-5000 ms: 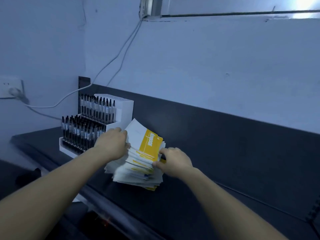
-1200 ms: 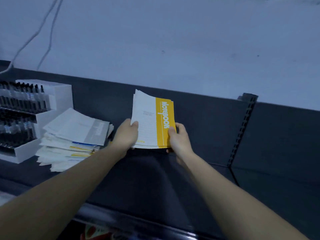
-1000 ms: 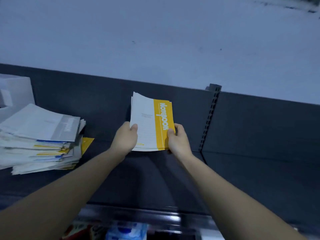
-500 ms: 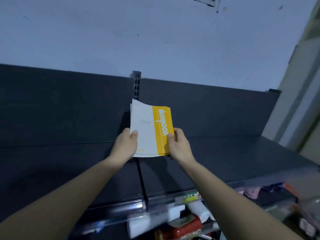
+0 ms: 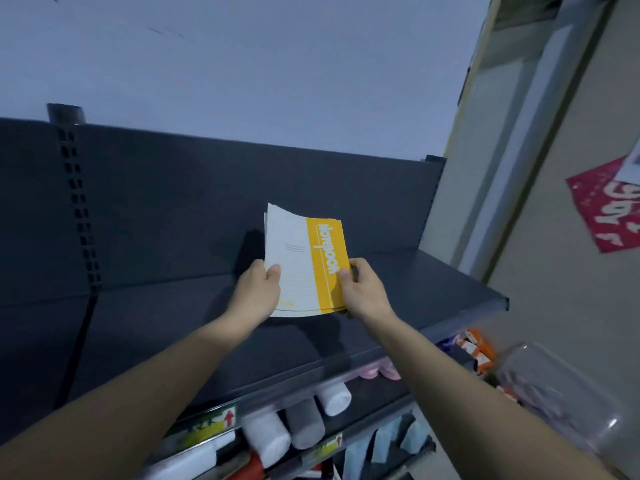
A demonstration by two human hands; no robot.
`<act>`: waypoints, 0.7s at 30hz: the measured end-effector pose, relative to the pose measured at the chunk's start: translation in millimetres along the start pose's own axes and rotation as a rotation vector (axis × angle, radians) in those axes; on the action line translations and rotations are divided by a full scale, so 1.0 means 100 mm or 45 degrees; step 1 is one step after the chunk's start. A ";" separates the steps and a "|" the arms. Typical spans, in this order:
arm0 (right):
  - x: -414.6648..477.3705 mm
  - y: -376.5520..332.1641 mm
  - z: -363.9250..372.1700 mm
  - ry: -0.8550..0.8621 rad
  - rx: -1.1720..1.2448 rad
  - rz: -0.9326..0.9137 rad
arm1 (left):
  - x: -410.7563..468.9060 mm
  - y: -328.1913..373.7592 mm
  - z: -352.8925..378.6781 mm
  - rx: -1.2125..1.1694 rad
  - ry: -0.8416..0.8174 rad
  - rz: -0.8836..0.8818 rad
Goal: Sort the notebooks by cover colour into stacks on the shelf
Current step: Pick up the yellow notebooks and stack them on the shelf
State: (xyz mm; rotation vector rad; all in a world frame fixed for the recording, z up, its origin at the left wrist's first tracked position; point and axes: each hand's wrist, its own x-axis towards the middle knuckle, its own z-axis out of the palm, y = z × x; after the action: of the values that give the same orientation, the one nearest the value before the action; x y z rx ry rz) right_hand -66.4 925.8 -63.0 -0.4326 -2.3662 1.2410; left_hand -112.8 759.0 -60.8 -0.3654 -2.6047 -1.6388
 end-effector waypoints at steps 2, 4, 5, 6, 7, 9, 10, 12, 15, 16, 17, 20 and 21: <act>0.16 0.18 -0.16 0.027 -0.028 0.026 | 0.14 0.06 0.28 0.005 -0.039 0.001; 0.35 0.36 -0.31 0.040 -0.060 0.057 | 0.28 0.12 0.55 0.018 -0.080 -0.003; 0.46 0.44 -0.38 0.046 -0.075 0.070 | 0.37 0.15 0.69 0.034 -0.108 -0.004; 0.56 0.53 -0.46 0.051 -0.093 0.082 | 0.45 0.18 0.81 0.058 -0.142 -0.008; 0.67 0.61 -0.53 0.054 -0.110 0.098 | 0.54 0.21 0.94 0.079 -0.177 -0.015; 0.86 0.77 -0.68 0.054 -0.124 0.147 | 0.70 0.28 1.18 0.100 -0.244 -0.031; 0.94 0.84 -0.76 0.053 -0.129 0.176 | 0.77 0.32 1.30 0.106 -0.279 -0.037; 1.11 0.97 -0.92 0.063 -0.135 0.216 | 0.87 0.42 1.52 0.135 -0.339 -0.026; 1.34 1.17 -1.14 0.066 -0.153 0.259 | 0.98 0.56 1.80 0.168 -0.430 -0.025; 1.41 1.23 -1.21 0.056 -0.164 0.268 | 1.00 0.60 1.89 0.176 -0.466 -0.032; 1.48 1.30 -1.27 0.045 -0.169 0.276 | 1.03 0.64 1.99 0.186 -0.505 -0.038; 1.67 1.50 -1.46 0.022 -0.173 0.304 | 1.10 0.74 2.29 0.208 -0.568 -0.063; 1.74 1.58 -1.52 0.008 -0.182 0.307 | 1.13 0.77 2.39 0.222 -0.571 -0.075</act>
State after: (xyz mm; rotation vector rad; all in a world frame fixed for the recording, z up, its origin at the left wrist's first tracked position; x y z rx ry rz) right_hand -126.7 1198.6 -78.0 -0.7862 -2.4619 1.1710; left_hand -184.1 1024.6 -79.8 -0.7271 -3.0762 -1.4689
